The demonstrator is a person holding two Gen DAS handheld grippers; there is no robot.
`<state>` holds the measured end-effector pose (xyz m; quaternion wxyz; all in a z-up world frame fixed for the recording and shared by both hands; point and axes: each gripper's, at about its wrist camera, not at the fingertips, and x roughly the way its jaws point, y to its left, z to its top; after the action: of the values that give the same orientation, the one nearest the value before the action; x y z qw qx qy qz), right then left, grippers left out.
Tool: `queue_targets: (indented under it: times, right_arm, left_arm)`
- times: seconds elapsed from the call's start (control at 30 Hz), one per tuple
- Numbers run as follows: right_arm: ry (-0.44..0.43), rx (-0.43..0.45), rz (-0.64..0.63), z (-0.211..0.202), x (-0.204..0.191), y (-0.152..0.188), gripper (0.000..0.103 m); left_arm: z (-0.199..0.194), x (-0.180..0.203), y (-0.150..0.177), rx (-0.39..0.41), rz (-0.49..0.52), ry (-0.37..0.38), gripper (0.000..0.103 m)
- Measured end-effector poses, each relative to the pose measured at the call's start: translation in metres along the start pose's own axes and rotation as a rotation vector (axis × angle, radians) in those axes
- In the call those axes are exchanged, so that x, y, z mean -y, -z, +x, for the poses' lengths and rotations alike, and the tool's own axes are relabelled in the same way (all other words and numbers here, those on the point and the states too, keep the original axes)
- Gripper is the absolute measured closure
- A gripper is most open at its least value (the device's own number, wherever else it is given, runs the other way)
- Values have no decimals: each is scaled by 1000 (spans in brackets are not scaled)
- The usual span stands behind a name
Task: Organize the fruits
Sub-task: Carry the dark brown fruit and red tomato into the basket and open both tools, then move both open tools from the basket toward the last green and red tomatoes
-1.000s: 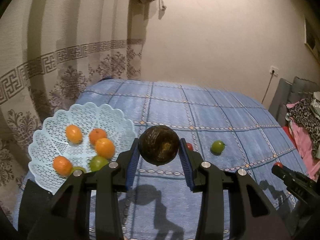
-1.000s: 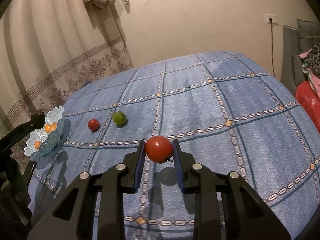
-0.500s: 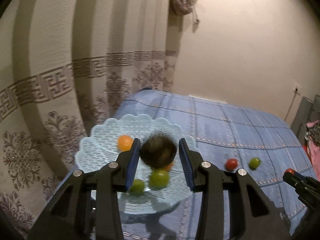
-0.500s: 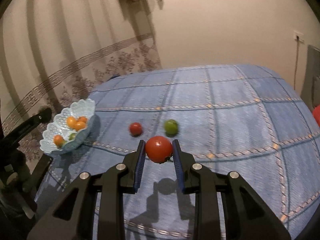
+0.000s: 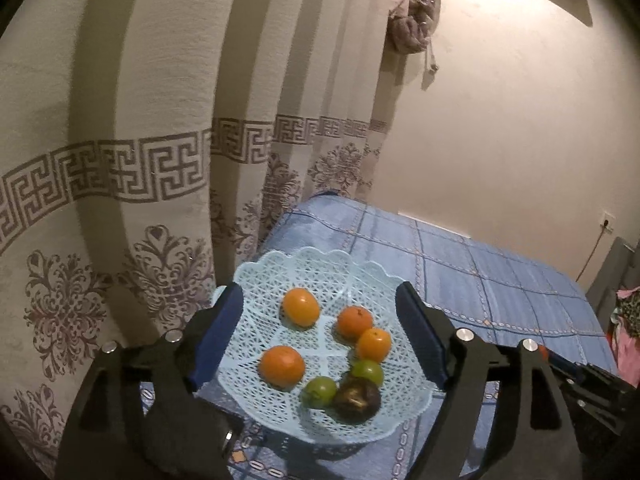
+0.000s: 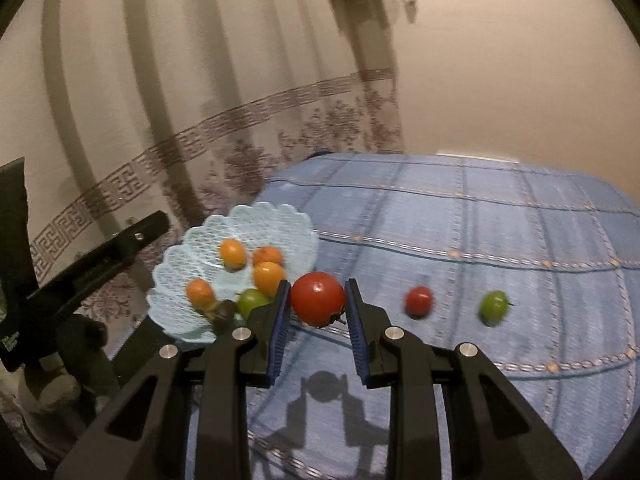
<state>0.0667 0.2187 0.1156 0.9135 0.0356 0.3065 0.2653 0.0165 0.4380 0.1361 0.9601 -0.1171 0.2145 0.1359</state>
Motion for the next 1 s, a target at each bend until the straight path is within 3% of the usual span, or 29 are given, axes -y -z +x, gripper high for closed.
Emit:
queue_targets:
  times: [0.47,0.5,0.53,0.6,1.0]
  right_arm:
    - [-84,-71,-36,50,-39,-7,75]
    - [-88,-79,-39,53,-40,-7,71]
    - [-90,-80,-39,55,-40,-7,58]
    - [-89,-57,-28,54,-37,-6,52]
    - [-22,-64,73,53,0,-2,52]
  left_arm:
    - [2,-13,-3,1,-40,-14,18]
    - [3,-13,-2,-1,-39,-12,18]
    - [3,-12,-2,-4,-38,-10,16]
    - [5,-10,-1,-5,-34,-11,12]
    - [9,-5,3,-20,-13,-2,9]
